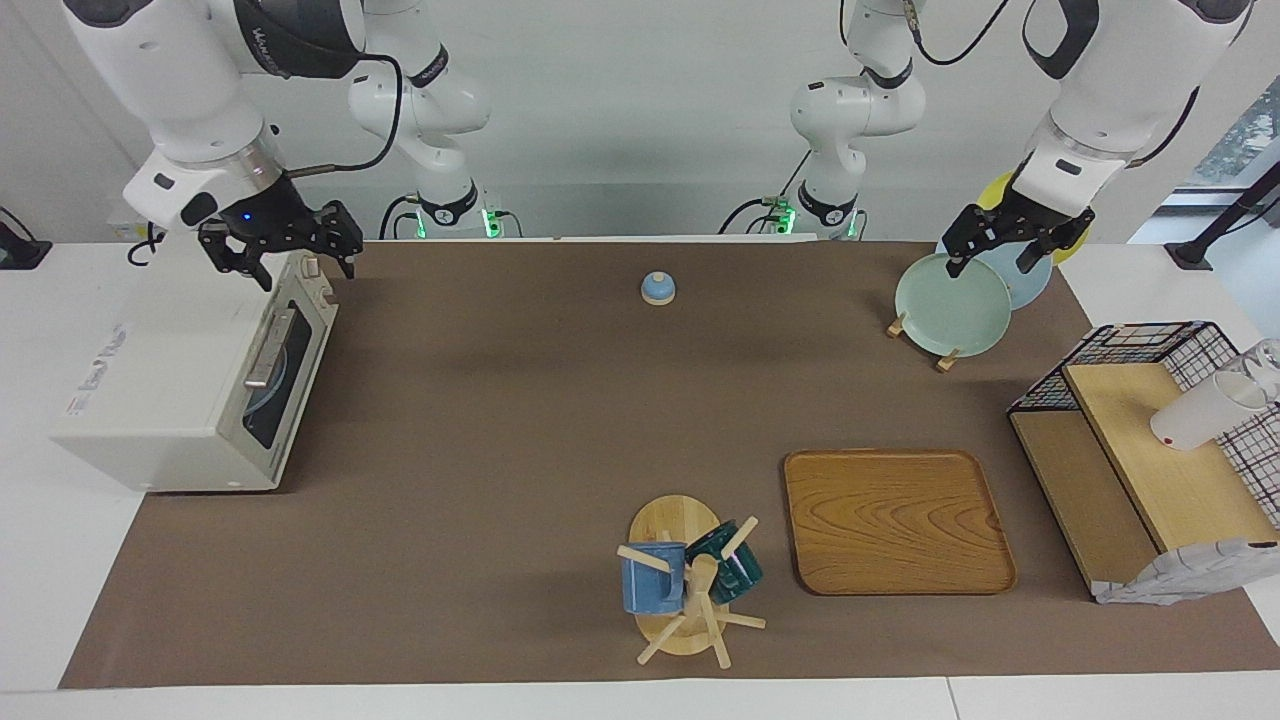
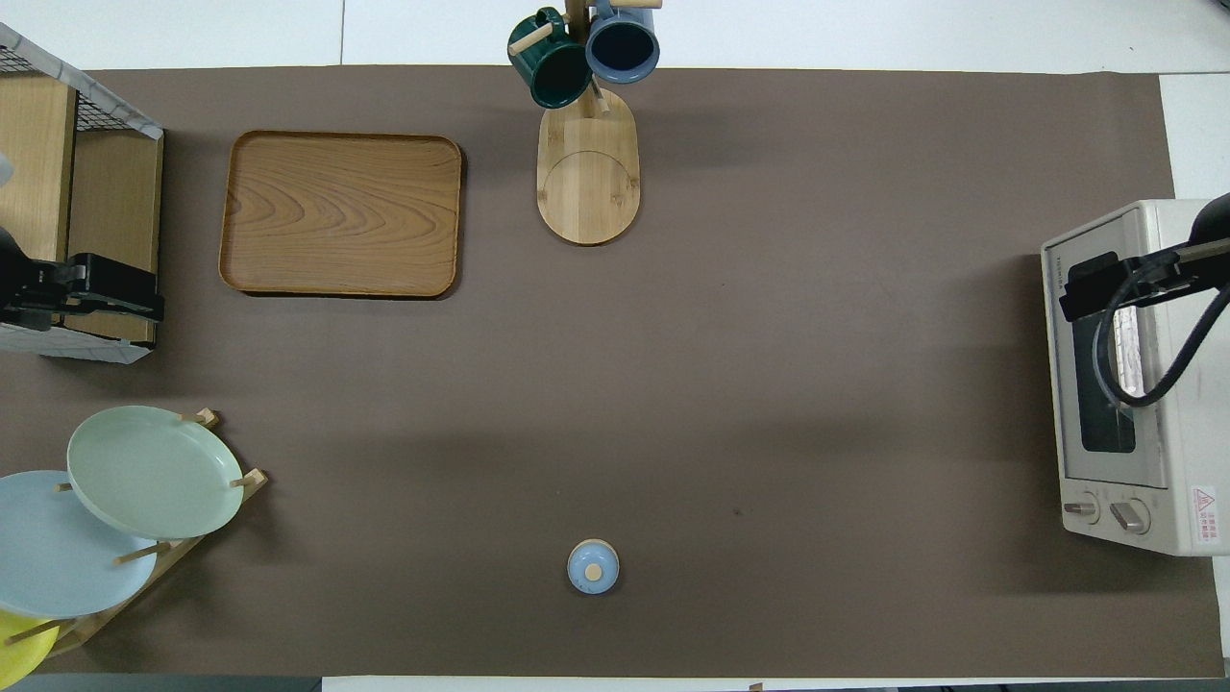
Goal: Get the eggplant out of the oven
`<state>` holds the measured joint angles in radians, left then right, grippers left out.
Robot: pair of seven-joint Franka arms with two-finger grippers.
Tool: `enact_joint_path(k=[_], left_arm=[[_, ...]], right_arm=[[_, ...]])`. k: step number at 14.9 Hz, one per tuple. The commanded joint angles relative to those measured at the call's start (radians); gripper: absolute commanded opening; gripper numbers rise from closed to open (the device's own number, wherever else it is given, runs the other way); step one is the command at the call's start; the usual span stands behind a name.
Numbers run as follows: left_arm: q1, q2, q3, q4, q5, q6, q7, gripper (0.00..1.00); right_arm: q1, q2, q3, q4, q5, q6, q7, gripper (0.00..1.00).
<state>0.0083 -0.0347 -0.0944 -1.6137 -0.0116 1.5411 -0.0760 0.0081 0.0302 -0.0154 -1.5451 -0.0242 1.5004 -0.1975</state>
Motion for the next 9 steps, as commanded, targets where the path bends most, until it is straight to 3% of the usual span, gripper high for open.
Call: enact_joint_path(k=[1, 9], left_arm=[[0.013, -0.016, -0.008, -0.014, 0.012, -0.007, 0.005, 1.00], [0.013, -0.016, -0.008, -0.014, 0.012, -0.007, 0.004, 1.00]], right_arm=[[-0.005, -0.012, 0.003, -0.012, -0.011, 0.001, 0.013, 1.00], [-0.020, -0.022, 0.003, -0.045, -0.008, 0.014, 0.000, 1.00]])
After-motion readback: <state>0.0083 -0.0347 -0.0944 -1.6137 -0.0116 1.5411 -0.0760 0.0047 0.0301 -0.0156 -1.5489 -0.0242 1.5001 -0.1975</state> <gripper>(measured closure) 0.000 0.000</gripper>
